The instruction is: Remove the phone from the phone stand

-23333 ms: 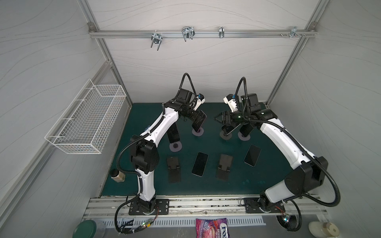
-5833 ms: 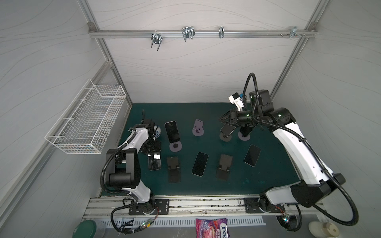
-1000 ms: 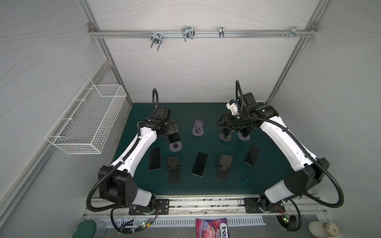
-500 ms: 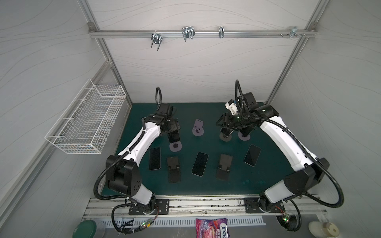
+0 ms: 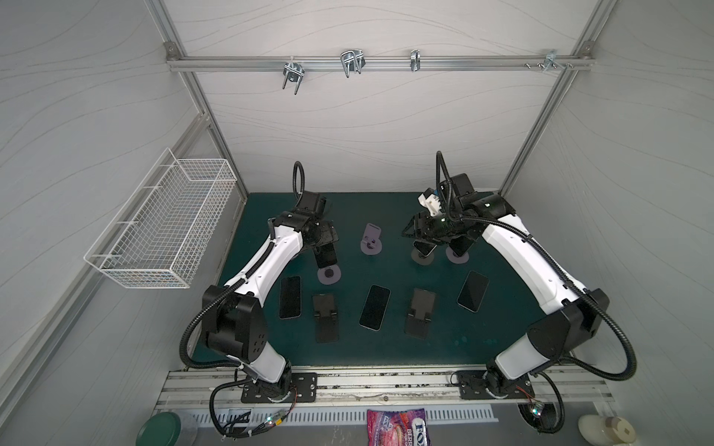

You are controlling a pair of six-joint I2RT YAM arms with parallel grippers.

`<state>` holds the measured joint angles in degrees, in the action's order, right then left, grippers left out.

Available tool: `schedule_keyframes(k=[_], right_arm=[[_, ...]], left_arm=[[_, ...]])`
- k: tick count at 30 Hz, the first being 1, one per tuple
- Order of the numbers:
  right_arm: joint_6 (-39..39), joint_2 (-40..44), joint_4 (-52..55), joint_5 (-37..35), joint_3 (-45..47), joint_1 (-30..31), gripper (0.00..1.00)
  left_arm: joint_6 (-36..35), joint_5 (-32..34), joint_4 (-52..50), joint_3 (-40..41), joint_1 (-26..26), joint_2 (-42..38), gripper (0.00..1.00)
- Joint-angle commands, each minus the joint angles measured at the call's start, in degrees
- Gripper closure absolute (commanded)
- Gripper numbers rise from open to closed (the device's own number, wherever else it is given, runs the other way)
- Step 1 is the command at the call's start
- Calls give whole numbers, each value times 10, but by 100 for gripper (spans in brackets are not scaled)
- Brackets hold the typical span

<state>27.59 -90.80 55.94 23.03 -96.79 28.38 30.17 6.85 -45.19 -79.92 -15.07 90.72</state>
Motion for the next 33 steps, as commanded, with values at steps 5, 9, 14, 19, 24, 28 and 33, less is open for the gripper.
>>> schedule_keyframes(k=[5,9,14,19,24,28,33], right_arm=[[-5,-13,14,11,-29,-2,40],[-6,-17,15,10,-33,-1,40],[-5,-23,17,14,-37,-2,40],[-3,-28,18,15,-44,-2,40],[-2,-37,18,18,-51,-2,40],[-2,-44,20,21,-58,-2,40],[-2,-48,23,19,-67,0,40]], left_arm=[[-3,29,24,-26,-3,15,11],[-2,21,27,-30,-5,21,12],[-3,14,29,-34,-7,27,12],[-5,16,29,-34,-7,28,13],[-7,15,30,-36,-7,33,13],[-5,13,31,-37,-7,36,13],[-6,14,35,-36,-7,37,13]])
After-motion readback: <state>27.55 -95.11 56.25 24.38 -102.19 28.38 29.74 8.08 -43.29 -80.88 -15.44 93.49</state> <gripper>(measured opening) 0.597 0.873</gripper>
